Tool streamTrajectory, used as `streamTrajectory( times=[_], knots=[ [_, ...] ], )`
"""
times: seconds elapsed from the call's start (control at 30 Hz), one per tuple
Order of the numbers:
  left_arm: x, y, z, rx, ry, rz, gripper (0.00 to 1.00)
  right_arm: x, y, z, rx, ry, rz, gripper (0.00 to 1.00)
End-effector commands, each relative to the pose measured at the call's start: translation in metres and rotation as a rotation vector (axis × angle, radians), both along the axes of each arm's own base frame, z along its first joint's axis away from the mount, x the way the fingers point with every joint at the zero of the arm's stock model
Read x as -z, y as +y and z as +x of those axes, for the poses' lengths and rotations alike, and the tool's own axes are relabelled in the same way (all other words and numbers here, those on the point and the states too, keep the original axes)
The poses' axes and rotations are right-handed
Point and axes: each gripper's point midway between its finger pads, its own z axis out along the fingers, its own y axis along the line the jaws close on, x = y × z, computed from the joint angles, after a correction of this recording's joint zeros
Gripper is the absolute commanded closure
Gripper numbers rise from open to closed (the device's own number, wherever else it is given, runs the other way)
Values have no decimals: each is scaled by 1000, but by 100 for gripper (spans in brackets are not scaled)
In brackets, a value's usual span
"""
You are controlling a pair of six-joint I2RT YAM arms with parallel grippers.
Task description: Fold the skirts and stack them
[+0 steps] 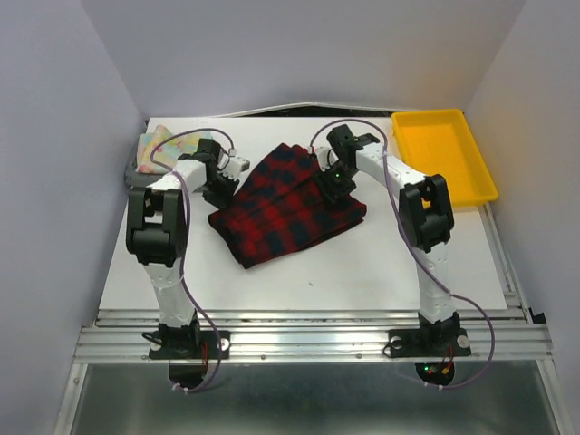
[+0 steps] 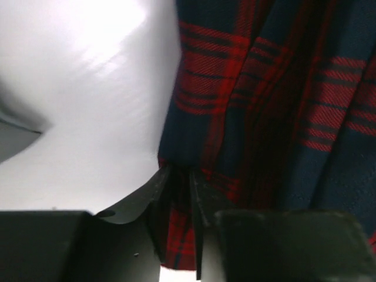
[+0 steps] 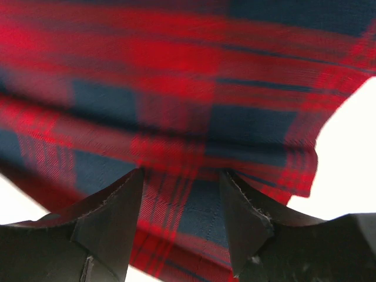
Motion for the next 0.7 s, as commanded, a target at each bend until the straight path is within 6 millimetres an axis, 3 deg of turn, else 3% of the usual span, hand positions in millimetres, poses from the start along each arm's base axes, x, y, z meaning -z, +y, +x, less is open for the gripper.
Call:
streamTrajectory(
  times=[0.0,0.03,0.07,0.13,0.17,0.23,0.27,0.3,0.37,0.4,0.5,0.63,0.67],
  knots=[
    [-5,-17,-28,152,-3,10,75,3,-33,36,108,-65,-52,41],
    [6,-20,-49,194,36,3,80,7,-45,52,119,-99,-64,42],
    [-1,-32,-59,249,19,-17,81,12,-51,68,121,-126,-76,42],
    [8,-48,-94,328,56,-56,84,13,-60,96,95,-198,-98,42],
    [-1,-58,-103,379,29,-73,87,13,-59,106,67,-227,-105,42],
    [1,-96,-136,515,34,-123,88,6,-54,140,23,-320,-89,39],
    [-8,-112,-143,560,-2,-149,88,1,-50,149,-5,-353,-75,38],
    [-12,-141,-157,638,-21,-186,88,-16,-37,161,-35,-404,-14,36],
    [-23,-176,-171,697,-50,-253,86,-27,-17,175,-90,-481,54,33],
    [-35,-202,-173,704,-83,-298,84,-31,-8,176,-106,-500,76,31],
    [-61,-226,-156,587,-125,-369,73,-92,10,186,-114,-672,120,27],
    [-112,-212,-128,343,-212,-524,61,-150,3,184,6,-749,149,25],
    [-146,-193,-115,256,-302,-594,57,-179,2,177,23,-779,179,24]
  ],
)
